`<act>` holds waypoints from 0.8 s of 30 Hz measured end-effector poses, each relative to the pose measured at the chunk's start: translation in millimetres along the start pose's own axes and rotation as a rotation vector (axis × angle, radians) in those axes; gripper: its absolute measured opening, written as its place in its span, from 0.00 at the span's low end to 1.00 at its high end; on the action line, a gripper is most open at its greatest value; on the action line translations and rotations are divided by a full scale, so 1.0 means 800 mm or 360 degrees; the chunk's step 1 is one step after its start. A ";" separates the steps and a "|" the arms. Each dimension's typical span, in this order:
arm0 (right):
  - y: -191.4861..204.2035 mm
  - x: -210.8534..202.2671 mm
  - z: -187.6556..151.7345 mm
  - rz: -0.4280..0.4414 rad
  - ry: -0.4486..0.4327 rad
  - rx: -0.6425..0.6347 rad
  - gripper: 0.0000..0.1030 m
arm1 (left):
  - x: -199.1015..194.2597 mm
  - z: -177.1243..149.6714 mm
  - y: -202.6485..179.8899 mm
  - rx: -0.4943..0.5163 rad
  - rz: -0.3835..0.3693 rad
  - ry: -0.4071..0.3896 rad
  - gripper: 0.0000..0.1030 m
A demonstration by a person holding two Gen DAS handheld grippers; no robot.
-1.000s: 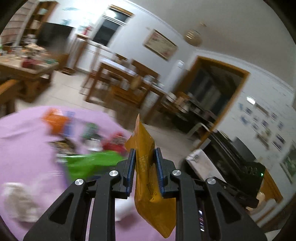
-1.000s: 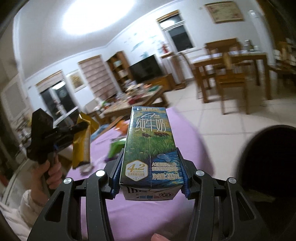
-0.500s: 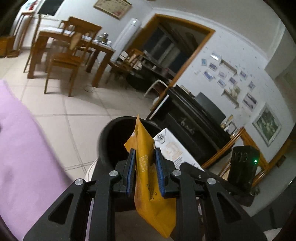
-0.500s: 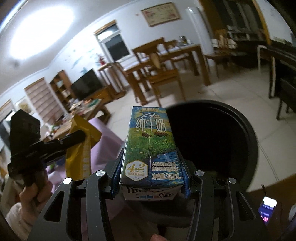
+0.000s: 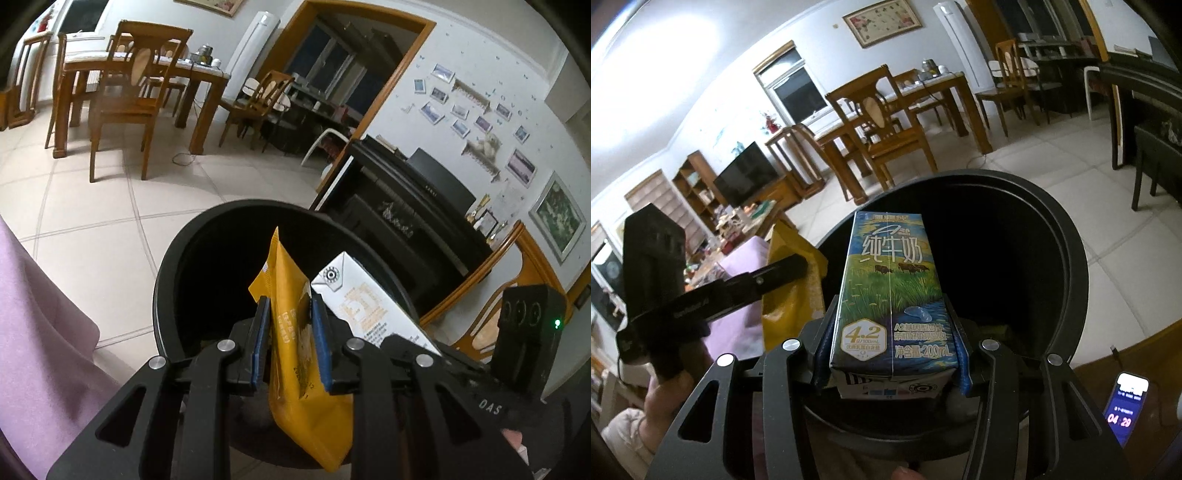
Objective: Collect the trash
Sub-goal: 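Carry both items over the black bin and open both grippers, then move both tools back toward the table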
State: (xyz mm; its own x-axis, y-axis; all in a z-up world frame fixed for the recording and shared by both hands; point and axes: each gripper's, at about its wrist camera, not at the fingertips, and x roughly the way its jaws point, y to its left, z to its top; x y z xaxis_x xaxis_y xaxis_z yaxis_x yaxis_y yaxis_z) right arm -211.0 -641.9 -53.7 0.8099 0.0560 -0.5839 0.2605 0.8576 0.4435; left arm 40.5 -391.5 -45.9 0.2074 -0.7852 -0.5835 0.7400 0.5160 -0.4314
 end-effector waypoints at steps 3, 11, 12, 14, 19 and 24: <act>0.005 -0.002 0.001 0.0005 -0.0024 0.0000 0.67 | -0.003 -0.003 -0.006 0.0033 0.0084 0.0013 0.72; 0.015 -0.020 0.007 0.0121 -0.0102 0.0055 0.90 | -0.047 -0.013 -0.025 0.0168 0.0262 -0.0094 0.95; 0.018 -0.020 0.006 0.0129 -0.0111 0.0042 0.90 | -0.054 -0.016 -0.024 0.0168 0.0267 -0.0100 0.95; 0.030 -0.024 0.004 0.0140 -0.0128 0.0010 0.90 | -0.064 -0.019 -0.023 0.0171 0.0290 -0.0106 0.95; 0.067 -0.017 0.007 0.0195 -0.0114 -0.0072 0.90 | -0.102 -0.024 -0.015 0.0168 0.0360 -0.0157 0.95; 0.125 0.005 0.005 0.0285 -0.0047 -0.0164 0.90 | -0.158 -0.038 0.006 0.0157 0.0488 -0.0222 0.95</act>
State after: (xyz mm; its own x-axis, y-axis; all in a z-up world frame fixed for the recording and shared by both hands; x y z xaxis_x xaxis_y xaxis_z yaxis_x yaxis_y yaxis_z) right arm -179.4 -558.2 -8.8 0.8539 0.1985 -0.4810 0.0571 0.8830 0.4659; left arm -1.2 -279.5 4.7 0.5101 -0.6414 -0.5730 0.6866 0.7049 -0.1778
